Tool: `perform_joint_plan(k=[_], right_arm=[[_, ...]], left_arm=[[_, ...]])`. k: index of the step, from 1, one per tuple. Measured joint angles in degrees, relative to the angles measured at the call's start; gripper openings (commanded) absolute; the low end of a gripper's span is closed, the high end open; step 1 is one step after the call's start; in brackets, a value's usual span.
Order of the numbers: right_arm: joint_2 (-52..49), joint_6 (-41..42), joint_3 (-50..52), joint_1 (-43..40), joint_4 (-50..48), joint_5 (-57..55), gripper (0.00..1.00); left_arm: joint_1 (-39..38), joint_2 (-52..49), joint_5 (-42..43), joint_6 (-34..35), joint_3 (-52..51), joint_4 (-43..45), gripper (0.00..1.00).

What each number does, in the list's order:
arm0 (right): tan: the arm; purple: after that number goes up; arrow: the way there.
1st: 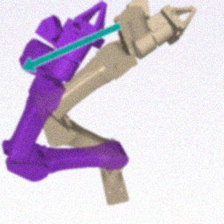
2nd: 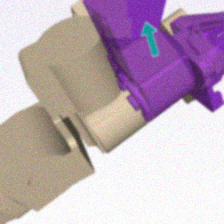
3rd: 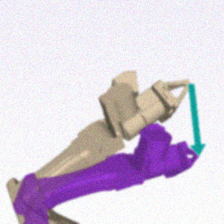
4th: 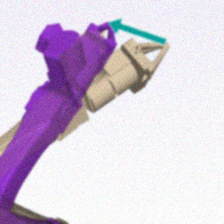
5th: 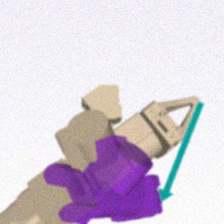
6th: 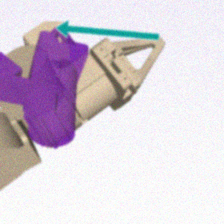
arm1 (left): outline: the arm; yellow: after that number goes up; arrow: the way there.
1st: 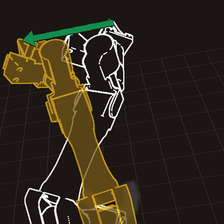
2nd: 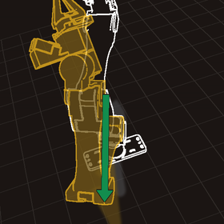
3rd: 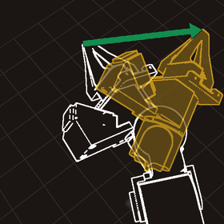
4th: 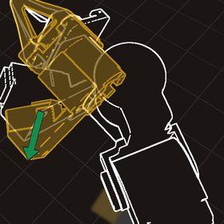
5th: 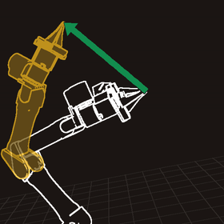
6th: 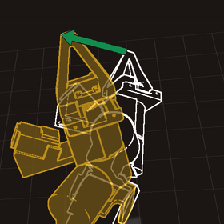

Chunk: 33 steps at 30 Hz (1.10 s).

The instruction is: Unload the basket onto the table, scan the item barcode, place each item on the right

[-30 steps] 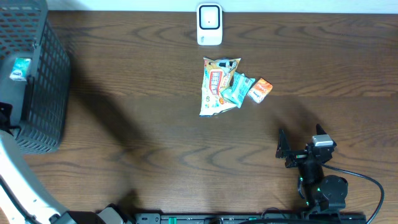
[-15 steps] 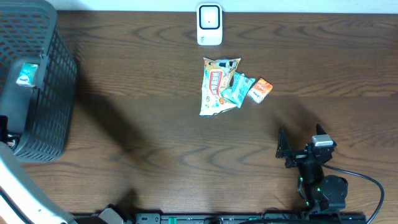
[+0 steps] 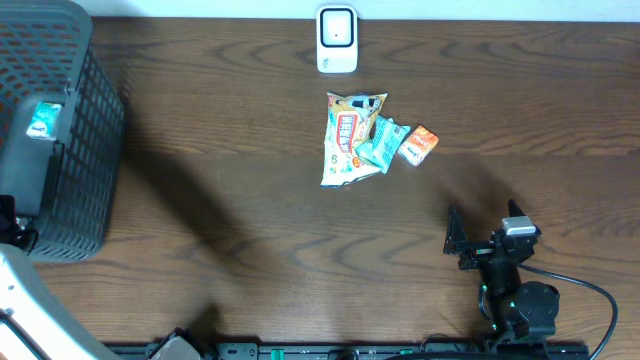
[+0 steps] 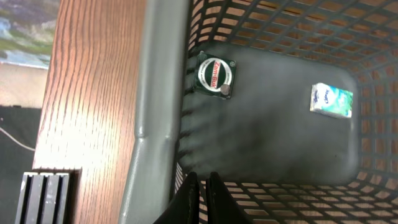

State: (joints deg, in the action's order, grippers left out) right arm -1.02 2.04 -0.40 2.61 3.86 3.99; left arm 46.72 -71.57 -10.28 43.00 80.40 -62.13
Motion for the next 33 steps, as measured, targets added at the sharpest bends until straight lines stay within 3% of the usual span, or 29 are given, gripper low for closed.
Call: perform_joint_plan(k=[14, 33], right_arm=[[0.0, 0.0, 0.0, 0.0, 0.0, 0.0, 0.99], [0.0, 0.0, 0.0, 0.0, 0.0, 0.0, 0.99]], left_arm=[[0.0, 0.3, -0.8, 6.2, 0.6, -7.5, 0.07], [0.0, 0.3, -8.7, 6.5, 0.6, -9.6, 0.07]])
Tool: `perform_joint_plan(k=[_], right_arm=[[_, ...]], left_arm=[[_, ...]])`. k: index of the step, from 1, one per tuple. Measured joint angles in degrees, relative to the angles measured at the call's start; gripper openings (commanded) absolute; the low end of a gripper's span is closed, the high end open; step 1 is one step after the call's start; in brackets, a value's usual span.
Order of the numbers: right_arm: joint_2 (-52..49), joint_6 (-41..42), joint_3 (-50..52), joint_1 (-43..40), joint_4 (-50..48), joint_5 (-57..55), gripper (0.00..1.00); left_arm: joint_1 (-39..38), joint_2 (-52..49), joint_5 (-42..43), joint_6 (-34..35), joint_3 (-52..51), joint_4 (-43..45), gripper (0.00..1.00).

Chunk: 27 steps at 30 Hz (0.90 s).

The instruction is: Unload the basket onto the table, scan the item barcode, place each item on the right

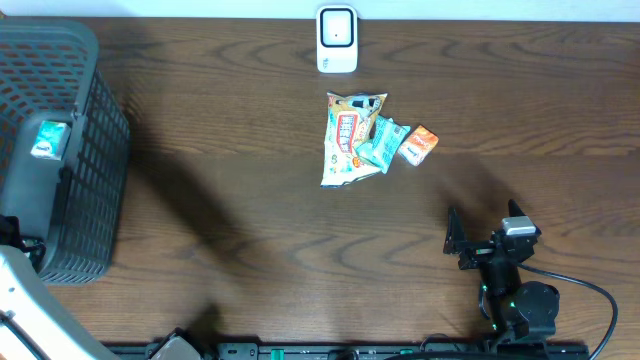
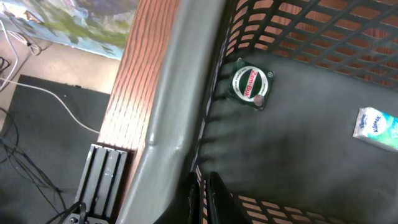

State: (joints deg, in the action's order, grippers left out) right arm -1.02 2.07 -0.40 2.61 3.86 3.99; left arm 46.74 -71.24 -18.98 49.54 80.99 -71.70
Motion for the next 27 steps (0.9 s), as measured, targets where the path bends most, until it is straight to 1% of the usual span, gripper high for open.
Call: perform_joint_plan(k=[6, 11, 14, 20, 27], right_arm=[[0.0, 0.0, 0.0, 0.0, 0.0, 0.0, 0.99], [0.0, 0.0, 0.0, 0.0, 0.0, 0.0, 0.99], [0.0, 0.0, 0.0, 0.0, 0.0, 0.0, 0.99], [0.0, 0.0, 0.0, 0.0, 0.0, 0.0, 0.99], [0.0, 0.0, 0.0, 0.0, 0.0, 0.0, 0.99]], left_arm=[[0.0, 0.0, -0.8, 0.2, -0.1, 0.8, 0.08], [0.2, -0.1, -0.3, 0.9, -0.3, 9.4, 0.08], [0.2, -0.7, 0.9, 1.2, -0.3, 12.4, 0.08], [0.2, -3.2, 1.4, 0.8, -0.3, 12.6, 0.08], [0.2, -4.7, 0.0, -0.1, -0.3, 10.0, 0.08]])
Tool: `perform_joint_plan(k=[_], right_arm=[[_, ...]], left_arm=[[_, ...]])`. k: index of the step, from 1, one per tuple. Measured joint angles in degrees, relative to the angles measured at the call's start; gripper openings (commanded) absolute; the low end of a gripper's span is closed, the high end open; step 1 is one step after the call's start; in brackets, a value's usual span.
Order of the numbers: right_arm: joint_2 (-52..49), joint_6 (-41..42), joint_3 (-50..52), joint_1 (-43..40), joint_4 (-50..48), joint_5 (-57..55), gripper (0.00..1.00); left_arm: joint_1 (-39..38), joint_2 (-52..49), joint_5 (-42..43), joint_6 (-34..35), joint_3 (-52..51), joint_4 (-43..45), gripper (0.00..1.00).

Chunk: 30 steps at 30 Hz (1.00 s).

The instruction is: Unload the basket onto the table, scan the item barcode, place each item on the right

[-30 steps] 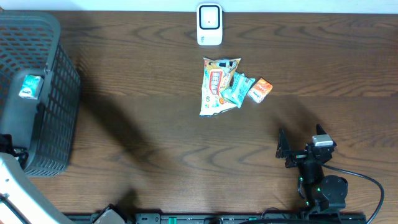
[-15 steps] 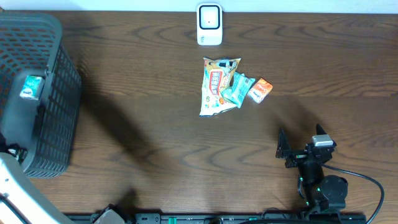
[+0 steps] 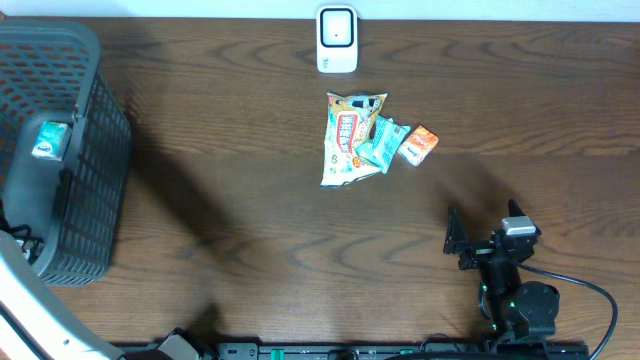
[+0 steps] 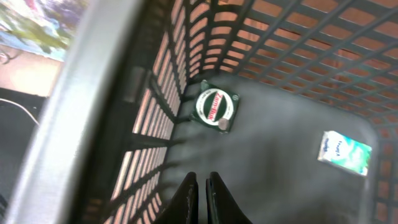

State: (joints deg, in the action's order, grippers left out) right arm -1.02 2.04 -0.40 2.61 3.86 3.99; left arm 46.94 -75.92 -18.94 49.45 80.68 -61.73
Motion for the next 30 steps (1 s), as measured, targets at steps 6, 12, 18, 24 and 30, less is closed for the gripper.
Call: perform_joint_plan(k=[6, 12, 18, 24, 30], right_arm=[[0.0, 0.0, 0.0, 0.0, 0.0, 0.0, 0.99], [0.0, 0.0, 0.0, 0.0, 0.0, 0.0, 0.99], [0.0, 0.0, 0.0, 0.0, 0.0, 0.0, 0.99], [0.0, 0.0, 0.0, 0.0, 0.0, 0.0, 0.99], [0.0, 0.0, 0.0, 0.0, 0.0, 0.0, 0.99]], left_arm=[[0.2, 0.0, -1.6, 0.1, 0.0, -3.0, 0.08], [2.2, 0.0, -2.4, 2.8, 0.0, -5.4, 0.08], [4.1, 0.0, -2.4, 4.5, 0.0, -6.3, 0.08], [4.5, 0.0, -2.3, 5.2, 0.0, -7.3, 0.08], [4.7, 0.0, -2.1, 6.9, 0.0, -7.3, 0.08]])
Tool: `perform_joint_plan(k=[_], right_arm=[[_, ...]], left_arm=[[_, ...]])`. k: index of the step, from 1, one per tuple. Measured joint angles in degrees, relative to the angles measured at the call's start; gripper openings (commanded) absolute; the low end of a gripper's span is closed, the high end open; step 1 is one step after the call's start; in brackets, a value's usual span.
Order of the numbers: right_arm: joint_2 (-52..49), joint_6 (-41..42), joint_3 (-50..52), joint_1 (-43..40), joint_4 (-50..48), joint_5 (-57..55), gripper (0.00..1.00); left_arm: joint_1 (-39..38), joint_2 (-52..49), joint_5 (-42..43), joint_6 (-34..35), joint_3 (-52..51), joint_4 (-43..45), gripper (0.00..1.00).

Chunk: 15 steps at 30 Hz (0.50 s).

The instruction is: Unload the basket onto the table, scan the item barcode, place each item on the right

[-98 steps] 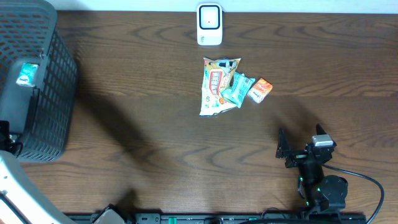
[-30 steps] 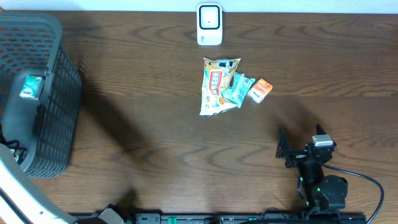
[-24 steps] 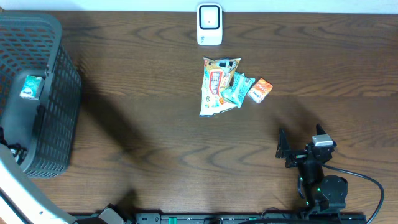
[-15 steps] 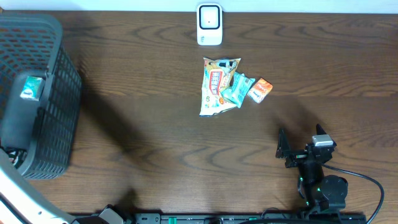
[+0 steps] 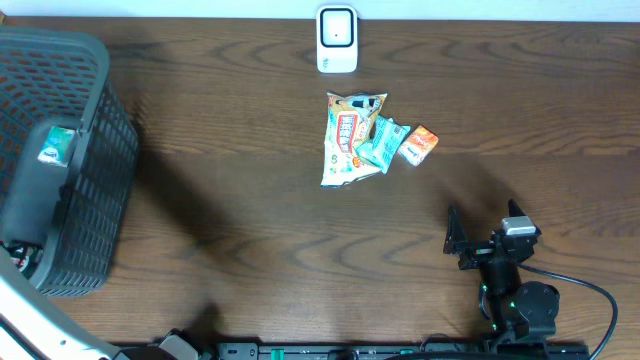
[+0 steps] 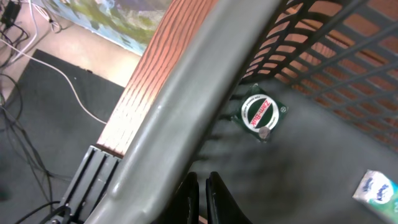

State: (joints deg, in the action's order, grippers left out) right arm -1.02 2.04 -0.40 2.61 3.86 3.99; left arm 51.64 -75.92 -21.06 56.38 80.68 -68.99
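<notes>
The white barcode scanner stands at the table's far edge. In front of it lie a long snack bag, a teal packet and a small orange packet. At the far left, my left gripper is shut on the near wall of the grey mesh basket, just under its rim. Inside the basket lie a dark green square item with a round label and a green-white packet. Near the front right, my right gripper stands open and holds nothing.
The basket overhangs the table's left edge, with floor and cables below. My left arm's white link shows at the front left corner. Bare wood lies between the basket and the items.
The basket has shifted a little to the right and toward the front, with my left gripper still on its wall. The wrist camera now looks along the rim. The right arm has not moved.
The basket stood at the far left corner with my left gripper shut at its near wall. At each later moment it lay a bit farther toward the front and right. The scanner, the packets and the right arm stayed where they were.
</notes>
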Motion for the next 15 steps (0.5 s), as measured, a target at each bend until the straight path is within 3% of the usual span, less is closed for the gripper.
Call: perform_joint_plan(k=[3, 10, 15], right_arm=[[0.0, 0.0, 0.0, 0.0, 0.0, 0.0, 0.99], [0.0, 0.0, 0.0, 0.0, 0.0, 0.0, 0.99], [0.0, 0.0, 0.0, 0.0, 0.0, 0.0, 0.99]], left_arm=[[0.1, 0.0, 1.2, -0.2, 0.0, 1.0, 0.08], [0.1, 0.0, 11.1, -11.7, 0.0, 9.8, 0.08], [0.1, 0.0, 14.3, -15.6, -0.1, 15.0, 0.08]])
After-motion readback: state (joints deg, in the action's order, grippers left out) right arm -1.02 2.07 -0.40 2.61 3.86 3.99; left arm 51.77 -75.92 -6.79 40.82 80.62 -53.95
